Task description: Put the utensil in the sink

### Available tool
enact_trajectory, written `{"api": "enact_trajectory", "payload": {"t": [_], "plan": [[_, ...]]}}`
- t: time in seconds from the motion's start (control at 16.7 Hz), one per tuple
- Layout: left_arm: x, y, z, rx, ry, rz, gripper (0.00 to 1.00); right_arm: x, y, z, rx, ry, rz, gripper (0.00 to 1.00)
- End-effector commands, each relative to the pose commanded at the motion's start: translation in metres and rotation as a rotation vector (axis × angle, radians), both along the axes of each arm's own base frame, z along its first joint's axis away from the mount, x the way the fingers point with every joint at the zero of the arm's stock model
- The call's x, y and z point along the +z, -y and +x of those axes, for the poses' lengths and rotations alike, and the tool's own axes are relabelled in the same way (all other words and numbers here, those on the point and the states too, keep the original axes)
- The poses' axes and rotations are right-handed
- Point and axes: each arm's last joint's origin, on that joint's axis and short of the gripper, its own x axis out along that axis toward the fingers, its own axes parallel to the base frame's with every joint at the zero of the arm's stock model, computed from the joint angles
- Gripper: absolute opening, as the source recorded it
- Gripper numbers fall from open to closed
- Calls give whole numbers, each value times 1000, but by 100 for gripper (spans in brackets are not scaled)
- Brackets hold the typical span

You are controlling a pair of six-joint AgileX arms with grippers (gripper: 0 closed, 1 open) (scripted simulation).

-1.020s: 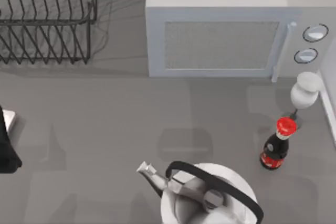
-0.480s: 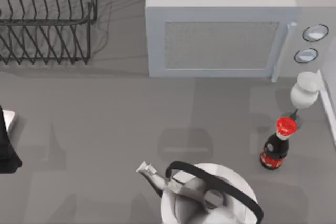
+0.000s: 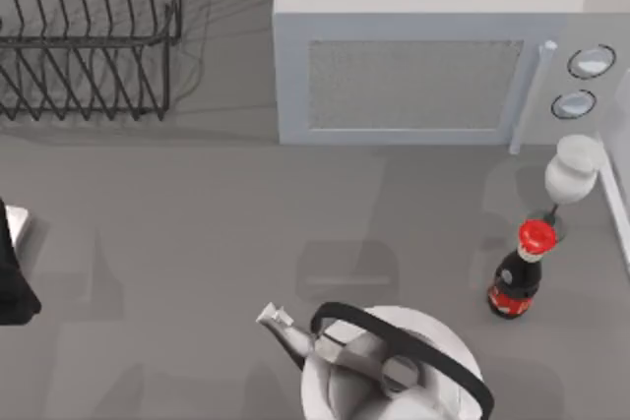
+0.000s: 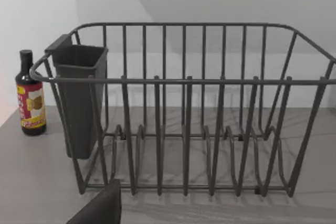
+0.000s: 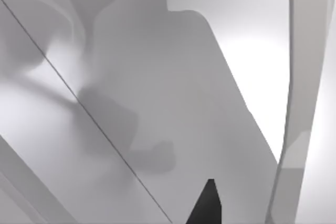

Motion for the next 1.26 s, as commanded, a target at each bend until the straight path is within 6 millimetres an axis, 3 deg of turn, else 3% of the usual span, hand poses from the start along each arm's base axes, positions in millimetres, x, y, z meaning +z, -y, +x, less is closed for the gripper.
{"api": "enact_trajectory", "payload": {"t": [0.12, 0.9, 1.26], "plan": [[0, 0, 0, 0, 0, 0, 100, 0, 0, 0, 0, 0, 0, 0], [0, 0, 0, 0, 0, 0, 100, 0, 0, 0, 0, 0, 0, 98], [0, 0, 0, 0, 0, 0, 100, 0, 0, 0, 0, 0, 0, 100]]}}
